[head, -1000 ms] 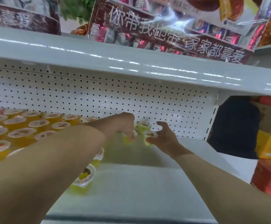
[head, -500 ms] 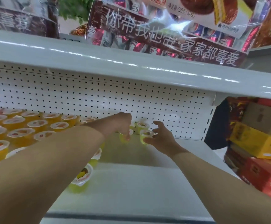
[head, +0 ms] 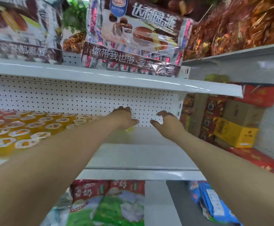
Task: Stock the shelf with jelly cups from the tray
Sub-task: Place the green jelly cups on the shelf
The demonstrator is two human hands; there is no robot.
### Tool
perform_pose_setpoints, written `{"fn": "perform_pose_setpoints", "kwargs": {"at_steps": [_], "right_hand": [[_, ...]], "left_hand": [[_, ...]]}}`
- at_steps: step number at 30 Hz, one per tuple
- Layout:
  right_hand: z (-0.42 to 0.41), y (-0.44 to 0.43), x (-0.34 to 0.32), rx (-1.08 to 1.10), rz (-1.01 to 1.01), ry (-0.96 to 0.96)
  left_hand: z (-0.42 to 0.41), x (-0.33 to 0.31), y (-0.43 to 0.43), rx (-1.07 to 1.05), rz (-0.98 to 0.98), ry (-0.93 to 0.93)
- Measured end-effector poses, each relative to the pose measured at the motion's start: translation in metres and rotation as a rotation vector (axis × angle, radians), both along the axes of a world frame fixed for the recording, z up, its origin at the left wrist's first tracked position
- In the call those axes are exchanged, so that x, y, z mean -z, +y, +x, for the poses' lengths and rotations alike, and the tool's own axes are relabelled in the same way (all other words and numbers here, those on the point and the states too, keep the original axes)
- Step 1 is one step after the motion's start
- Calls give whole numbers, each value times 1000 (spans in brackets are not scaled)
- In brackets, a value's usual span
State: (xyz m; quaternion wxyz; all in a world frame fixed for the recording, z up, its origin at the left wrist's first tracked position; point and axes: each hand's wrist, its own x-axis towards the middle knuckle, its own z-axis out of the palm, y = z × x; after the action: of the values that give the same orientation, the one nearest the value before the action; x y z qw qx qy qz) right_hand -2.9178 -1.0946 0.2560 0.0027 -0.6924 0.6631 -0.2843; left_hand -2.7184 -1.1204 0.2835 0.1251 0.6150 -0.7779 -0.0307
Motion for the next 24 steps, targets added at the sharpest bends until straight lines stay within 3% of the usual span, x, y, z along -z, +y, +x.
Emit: {"fn": "perform_pose_setpoints", "kwargs": {"at_steps": [12,24], "right_hand": [[-69,174,51,43,48,16],[-113,257,198,192,292,66]], "left_hand": [[-69,71,170,43,-18,219],[-116,253,240,160,135,164]]}}
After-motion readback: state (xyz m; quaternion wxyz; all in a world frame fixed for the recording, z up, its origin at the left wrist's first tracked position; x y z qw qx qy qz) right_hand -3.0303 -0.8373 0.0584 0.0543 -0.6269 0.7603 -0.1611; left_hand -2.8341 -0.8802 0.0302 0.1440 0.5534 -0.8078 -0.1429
